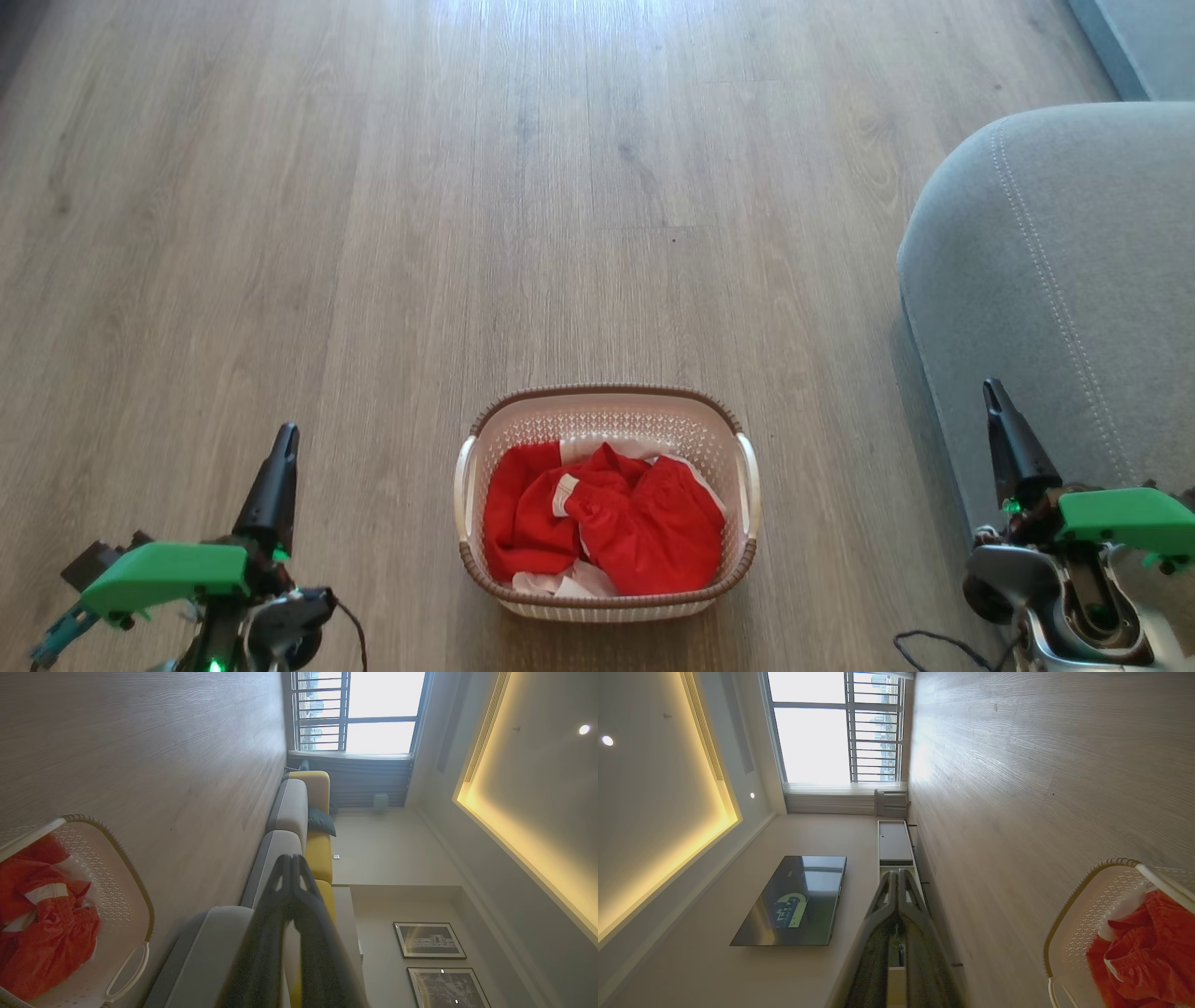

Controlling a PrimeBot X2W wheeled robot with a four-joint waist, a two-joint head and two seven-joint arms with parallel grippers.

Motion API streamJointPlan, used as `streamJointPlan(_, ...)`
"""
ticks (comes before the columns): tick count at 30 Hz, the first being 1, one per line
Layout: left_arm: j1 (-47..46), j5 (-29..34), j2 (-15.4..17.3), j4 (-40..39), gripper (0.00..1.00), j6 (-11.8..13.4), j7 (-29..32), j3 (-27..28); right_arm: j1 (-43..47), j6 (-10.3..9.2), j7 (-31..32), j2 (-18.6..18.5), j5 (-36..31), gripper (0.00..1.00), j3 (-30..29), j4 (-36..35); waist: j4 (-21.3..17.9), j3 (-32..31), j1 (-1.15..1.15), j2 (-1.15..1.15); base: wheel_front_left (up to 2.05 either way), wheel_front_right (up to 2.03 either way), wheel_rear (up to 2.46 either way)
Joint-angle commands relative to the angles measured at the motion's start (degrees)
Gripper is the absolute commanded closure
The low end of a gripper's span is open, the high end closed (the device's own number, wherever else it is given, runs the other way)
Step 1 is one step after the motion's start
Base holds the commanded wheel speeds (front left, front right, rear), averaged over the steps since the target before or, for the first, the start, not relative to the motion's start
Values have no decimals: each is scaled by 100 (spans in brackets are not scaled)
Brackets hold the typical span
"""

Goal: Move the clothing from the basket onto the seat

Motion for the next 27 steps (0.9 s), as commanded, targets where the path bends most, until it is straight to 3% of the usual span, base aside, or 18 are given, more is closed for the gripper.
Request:
streamJointPlan(1, -272, -37, 84, -193, 100, -54, 42, 190, -102, 3, 30, -20, 36, 100, 100, -226, 0, 0, 0, 0, 0, 0, 0)
streamJointPlan(27, -272, -37, 84, -193, 100, -54, 42, 190, -102, 3, 30, -20, 36, 100, 100, -226, 0, 0, 0, 0, 0, 0, 0)
